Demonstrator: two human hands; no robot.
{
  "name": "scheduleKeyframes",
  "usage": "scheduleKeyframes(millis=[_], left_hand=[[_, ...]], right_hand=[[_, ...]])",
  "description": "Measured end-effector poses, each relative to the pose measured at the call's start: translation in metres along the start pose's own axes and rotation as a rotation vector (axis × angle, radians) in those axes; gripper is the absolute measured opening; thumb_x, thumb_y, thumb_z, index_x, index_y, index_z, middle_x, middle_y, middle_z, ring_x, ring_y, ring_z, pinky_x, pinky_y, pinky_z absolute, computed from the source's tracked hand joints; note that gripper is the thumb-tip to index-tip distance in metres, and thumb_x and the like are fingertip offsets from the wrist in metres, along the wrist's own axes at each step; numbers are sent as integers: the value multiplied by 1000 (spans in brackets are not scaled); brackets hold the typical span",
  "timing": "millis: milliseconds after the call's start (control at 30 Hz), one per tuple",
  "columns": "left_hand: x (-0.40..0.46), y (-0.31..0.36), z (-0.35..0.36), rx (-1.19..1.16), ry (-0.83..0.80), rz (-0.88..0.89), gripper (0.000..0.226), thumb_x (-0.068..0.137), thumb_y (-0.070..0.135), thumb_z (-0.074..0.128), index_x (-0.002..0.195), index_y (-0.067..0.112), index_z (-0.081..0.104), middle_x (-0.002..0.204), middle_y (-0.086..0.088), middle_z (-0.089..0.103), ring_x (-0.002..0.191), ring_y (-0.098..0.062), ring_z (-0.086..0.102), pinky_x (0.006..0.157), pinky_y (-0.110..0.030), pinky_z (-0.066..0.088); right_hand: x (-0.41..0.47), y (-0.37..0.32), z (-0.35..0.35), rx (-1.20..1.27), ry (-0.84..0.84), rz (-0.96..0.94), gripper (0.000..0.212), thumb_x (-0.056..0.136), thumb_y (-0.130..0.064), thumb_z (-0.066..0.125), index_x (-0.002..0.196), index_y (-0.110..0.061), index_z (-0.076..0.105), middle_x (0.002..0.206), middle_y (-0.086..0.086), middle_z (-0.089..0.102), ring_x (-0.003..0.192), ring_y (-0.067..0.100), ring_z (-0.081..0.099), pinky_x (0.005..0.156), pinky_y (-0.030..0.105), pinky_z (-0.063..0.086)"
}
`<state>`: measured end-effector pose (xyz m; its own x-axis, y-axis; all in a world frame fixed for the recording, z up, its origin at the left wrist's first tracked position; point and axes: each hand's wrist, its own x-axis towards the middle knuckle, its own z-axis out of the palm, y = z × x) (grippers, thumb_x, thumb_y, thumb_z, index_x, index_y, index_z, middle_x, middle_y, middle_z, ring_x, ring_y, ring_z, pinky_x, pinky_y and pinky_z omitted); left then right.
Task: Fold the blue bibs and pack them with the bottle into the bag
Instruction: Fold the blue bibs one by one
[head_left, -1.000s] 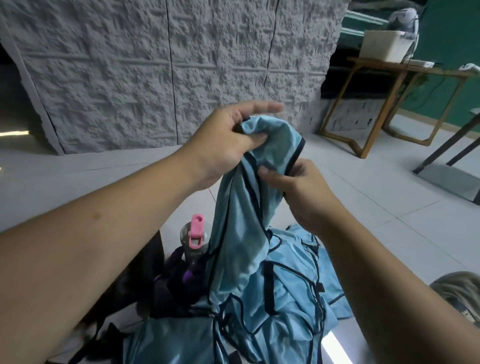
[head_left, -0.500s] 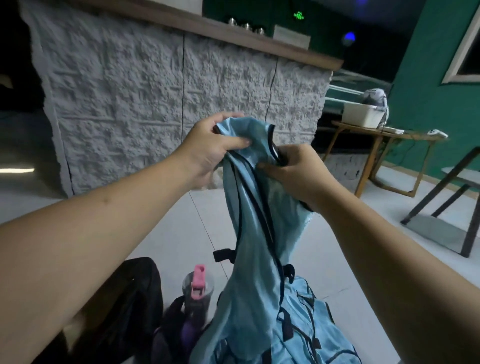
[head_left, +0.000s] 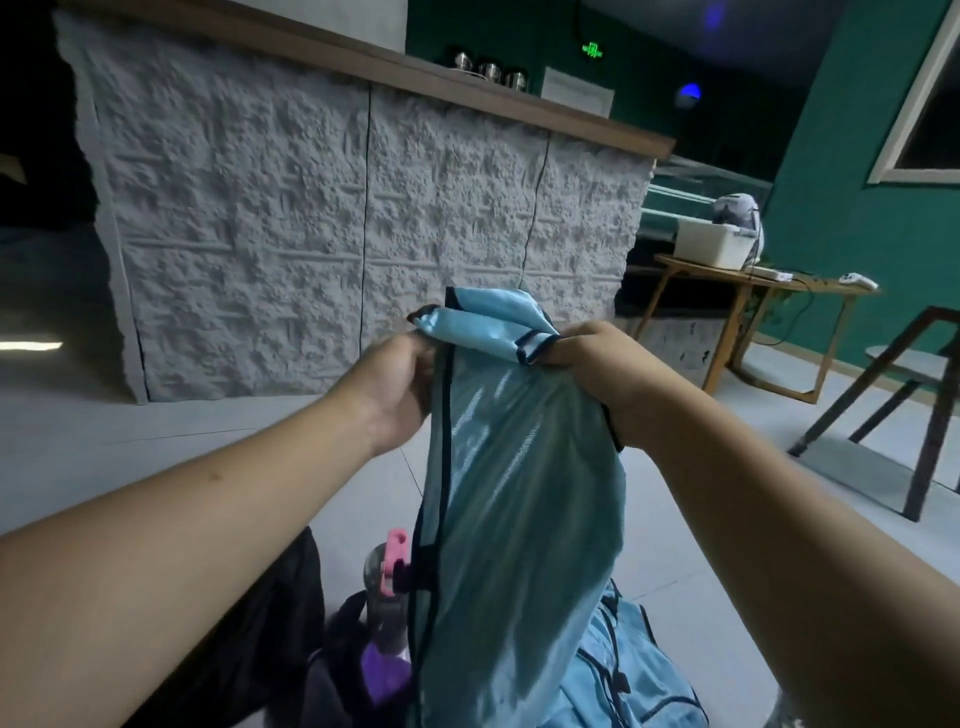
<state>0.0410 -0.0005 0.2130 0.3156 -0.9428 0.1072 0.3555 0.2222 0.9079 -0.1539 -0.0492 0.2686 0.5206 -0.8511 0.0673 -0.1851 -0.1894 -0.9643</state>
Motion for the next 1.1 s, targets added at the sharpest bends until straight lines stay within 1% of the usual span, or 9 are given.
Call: scheduleKeyframes(millis=[67,133,333,433,533,667,767,967,1100], left_hand=[[-8,-10,-4,16,-132,-130,54,93,48,68,125,5,68,112,-11,71,105,-29,66,104,-43,51],[-16,-21,-4,12,-275,-221,73,79,55,76,132,5,67,127,-14,70,115,-31,65,110,-45,46],[-18,-39,-2,179,-385,-254,51,78,10,77,128,3,69,135,-24,64,122,-41,63,112,-52,46],[-18,-40,-1,236,-391,-266,48,83,10,71,129,0,65,132,-24,65,116,-39,64,110,-52,47],[-15,-40,1,268,-391,-253,42,95,14,66,134,-2,61,132,-26,64,114,-39,64,112,-55,45],[-13,-37,4,312,-381,-227,35,101,13,61,134,3,61,133,-23,65,110,-33,67,105,-50,52],[-12,-38,4,301,-362,-297,36,102,12,61,136,0,59,134,-23,65,113,-35,65,108,-53,49],[-8,-33,-1,127,-256,-372,33,108,23,47,124,1,67,119,-20,73,104,-33,73,94,-48,59],[-3,-23,-4,-18,-138,-328,36,109,27,45,115,2,70,104,-17,76,87,-29,77,77,-42,65]], right_hand=[[3,7,-1,86,42,79,17,93,-13,67,97,2,74,82,21,74,66,31,71,72,48,62],[5,12,-2,146,46,166,30,95,-25,68,108,2,73,94,22,75,74,32,71,83,52,59],[13,21,-14,244,-59,233,37,97,-43,65,93,-7,74,84,14,75,71,28,71,74,39,58],[17,28,-20,224,-91,271,37,97,-42,65,91,-7,73,83,14,75,69,29,72,68,38,60],[18,39,-25,214,-104,306,32,97,-34,64,106,-4,72,90,15,76,73,28,73,67,35,62],[20,61,-29,181,-133,348,44,94,-30,66,127,-2,66,122,18,72,115,36,69,104,47,53],[20,68,-24,197,-144,333,51,94,-33,64,133,-1,63,132,21,67,129,38,59,114,51,43],[19,97,-28,644,-162,182,95,89,-79,37,142,-3,58,145,22,58,134,42,55,115,56,38],[12,139,-14,755,-364,241,124,72,-93,39,151,3,43,152,27,48,139,47,47,119,61,30]])
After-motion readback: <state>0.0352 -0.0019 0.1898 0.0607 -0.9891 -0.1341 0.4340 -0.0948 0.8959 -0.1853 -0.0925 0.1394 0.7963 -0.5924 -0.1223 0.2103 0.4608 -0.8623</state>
